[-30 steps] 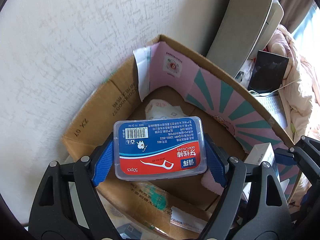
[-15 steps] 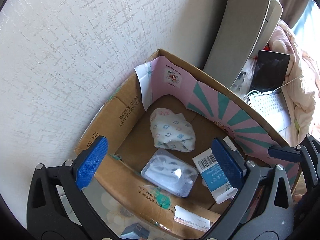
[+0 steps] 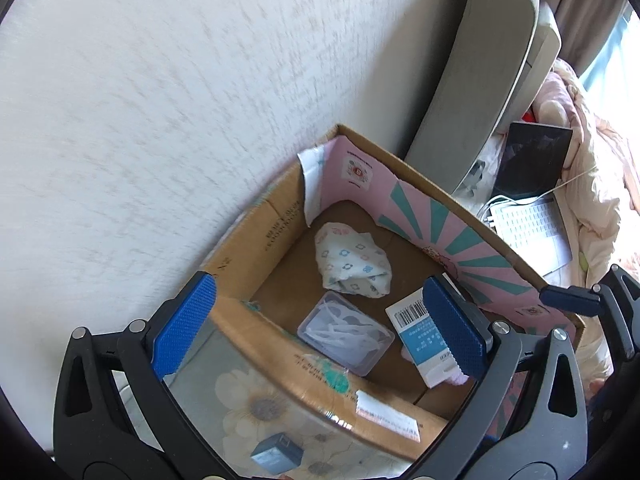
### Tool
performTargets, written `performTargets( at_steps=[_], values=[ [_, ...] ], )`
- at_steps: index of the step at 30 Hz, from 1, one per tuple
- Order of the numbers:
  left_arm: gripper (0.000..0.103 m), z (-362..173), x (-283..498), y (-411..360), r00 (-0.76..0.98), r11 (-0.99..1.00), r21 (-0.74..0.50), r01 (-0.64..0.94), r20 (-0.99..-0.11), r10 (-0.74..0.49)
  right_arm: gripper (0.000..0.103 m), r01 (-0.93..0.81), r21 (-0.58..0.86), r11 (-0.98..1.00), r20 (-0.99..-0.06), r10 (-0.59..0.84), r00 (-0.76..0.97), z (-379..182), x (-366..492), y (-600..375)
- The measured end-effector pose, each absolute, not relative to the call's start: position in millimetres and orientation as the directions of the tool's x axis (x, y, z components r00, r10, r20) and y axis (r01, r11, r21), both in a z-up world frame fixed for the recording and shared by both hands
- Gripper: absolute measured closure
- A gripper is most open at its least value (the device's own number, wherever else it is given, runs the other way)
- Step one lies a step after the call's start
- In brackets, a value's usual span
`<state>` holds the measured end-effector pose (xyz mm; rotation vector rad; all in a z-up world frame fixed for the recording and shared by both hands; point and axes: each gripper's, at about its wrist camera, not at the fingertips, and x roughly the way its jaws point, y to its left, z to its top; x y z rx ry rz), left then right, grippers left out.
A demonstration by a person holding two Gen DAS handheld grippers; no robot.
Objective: Organize objects
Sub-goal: 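Open the left tool dropping the floss box while the right tool releases the white-blue box, then move both open tools back over the remaining items on the bed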
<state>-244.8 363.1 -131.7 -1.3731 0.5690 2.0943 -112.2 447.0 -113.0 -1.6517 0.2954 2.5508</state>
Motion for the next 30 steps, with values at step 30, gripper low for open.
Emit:
performTargets(
  at_steps=[30],
  values=[
    [0.0, 4, -172, 120, -0.54, -0.944, -0.051, -0.327, -0.809, 0.231, 0.0, -0.02, 0.032, -0.999, -0.755, -0.011, -0.655, 11, -101, 376]
  ],
)
